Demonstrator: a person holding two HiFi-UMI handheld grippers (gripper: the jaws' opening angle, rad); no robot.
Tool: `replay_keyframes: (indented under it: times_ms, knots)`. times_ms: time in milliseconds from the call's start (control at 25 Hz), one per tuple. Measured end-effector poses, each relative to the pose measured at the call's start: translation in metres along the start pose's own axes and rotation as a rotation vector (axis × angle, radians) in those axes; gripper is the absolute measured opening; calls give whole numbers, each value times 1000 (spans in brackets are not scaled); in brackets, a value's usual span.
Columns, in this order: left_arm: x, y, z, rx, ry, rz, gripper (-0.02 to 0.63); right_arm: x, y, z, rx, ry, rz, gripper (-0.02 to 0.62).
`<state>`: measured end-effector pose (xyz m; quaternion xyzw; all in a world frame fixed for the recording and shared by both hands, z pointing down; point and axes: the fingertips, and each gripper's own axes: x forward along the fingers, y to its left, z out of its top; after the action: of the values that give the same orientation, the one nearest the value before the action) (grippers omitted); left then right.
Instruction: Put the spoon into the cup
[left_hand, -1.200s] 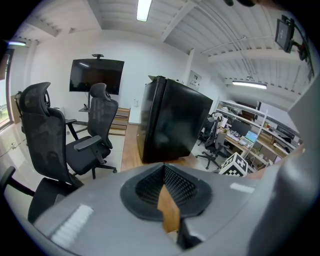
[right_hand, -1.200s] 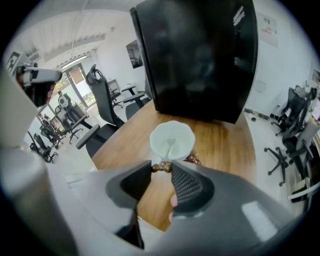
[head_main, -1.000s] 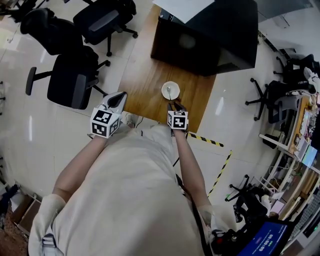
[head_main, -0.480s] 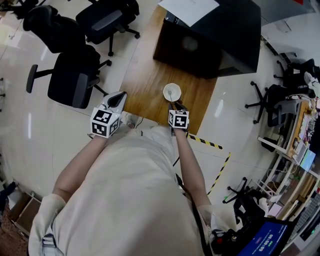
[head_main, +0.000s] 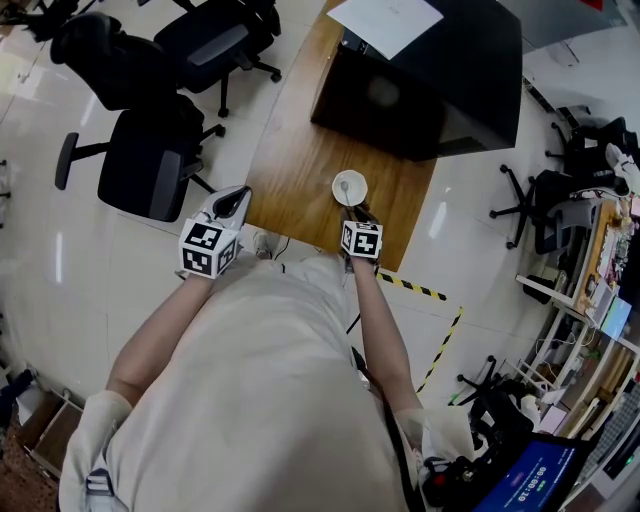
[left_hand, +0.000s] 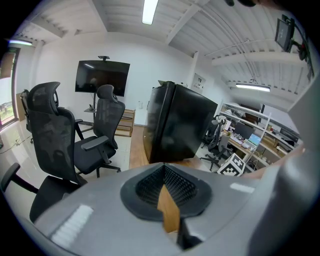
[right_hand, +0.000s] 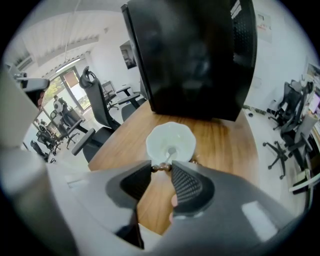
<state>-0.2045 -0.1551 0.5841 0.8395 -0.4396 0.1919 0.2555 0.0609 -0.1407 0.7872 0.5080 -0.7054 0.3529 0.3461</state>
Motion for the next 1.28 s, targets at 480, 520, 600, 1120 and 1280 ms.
replay_keyframes:
  times_ms: [480, 520, 600, 1120, 1280]
  knots:
    - [-12, 11, 3, 4, -7, -31, 0, -15, -3, 14, 16, -80, -72, 193]
    - [-14, 11, 4, 6, -6, -37, 0, -21, -3, 16, 20, -95, -79, 193]
    - [-19, 13, 4, 6, -7, -44, 0, -29, 3, 24, 25, -137, -71, 193]
    - [-9, 27, 8, 11, -13, -113, 0, -105, 76, 72, 133, -480, 153, 193]
    - [3, 20, 11, 2, -25, -153, 0, -130, 84, 76, 162, -526, 154, 184]
